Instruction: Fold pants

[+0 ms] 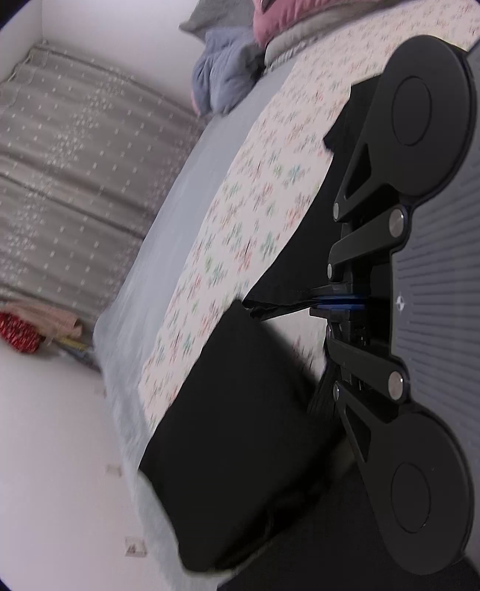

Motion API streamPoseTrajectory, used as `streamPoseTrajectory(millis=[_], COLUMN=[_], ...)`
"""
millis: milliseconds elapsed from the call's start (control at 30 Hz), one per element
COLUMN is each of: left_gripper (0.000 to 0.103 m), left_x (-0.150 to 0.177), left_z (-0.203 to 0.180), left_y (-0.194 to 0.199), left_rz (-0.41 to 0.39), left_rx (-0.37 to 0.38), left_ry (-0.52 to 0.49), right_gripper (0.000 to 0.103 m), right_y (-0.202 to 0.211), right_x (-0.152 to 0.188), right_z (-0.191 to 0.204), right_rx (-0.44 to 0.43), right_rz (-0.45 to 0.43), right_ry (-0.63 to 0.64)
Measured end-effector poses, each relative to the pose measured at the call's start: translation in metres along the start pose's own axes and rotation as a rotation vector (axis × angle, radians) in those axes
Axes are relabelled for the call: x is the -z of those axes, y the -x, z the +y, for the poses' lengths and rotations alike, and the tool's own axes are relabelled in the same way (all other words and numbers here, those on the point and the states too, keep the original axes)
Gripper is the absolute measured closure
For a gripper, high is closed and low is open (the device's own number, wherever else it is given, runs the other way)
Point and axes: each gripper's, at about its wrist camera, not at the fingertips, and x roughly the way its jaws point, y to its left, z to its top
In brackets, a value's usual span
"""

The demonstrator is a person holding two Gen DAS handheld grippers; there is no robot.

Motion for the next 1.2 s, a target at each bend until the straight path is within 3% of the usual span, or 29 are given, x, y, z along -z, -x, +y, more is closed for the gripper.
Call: streamPoseTrajectory(millis=[100,433,533,633,733,800,867,1033,1133,1200], left_gripper=[0.087,0.086,0.079,0.075,0.07,0.066,0.06,0.059,0.06,0.06], left_x=[0.001,0.013,0.017,0.015,0.012,0.01,0.007,-0.003,-0.006,-0.006], left_z=[0.011,0.031,0.029,0.03,0.032,0.028,0.025,0.017,0.011,0.005], left_y=[0.001,-0.009,-0.012,-0.014,-0.011,-0.011,-0.007,0.022,0.04,0.048], left_rz=[-0.008,0.059,0.088,0.09,0.088,0.084,0.068,-0.019,-0.077,-0.1], left_rx=[-0.088,-0.17,-0.209,-0.217,-0.221,-0.236,-0.262,-0.305,-0.34,-0.316], left_ry=[-0.016,0.009,-0.015,-0.001,0.026,0.029,0.033,0.026,0.027,0.04], right_gripper=[0.103,0.103,0.103,0.087,0.074,0.058,0.027,0.027,0.027,0.027], right_y=[-0.012,-0.038,-0.044,-0.047,-0.036,-0.015,0.011,0.065,0.082,0.085], right_x=[-0.004,0.005,0.006,0.003,0.005,0.011,0.014,0.017,0.019,0.023], right_z=[0.007,0.026,0.018,0.004,-0.012,-0.021,-0.039,-0.095,-0.131,-0.155], right_rx=[-0.047,-0.132,-0.134,-0.139,-0.205,-0.247,-0.279,-0.238,-0.155,-0.117], right_rz=[0.013,0.102,0.123,0.155,0.196,0.197,0.178,0.102,0.085,0.096], right_ry=[0.02,0.051,0.024,-0.027,-0.064,-0.103,-0.14,-0.255,-0.306,-0.347])
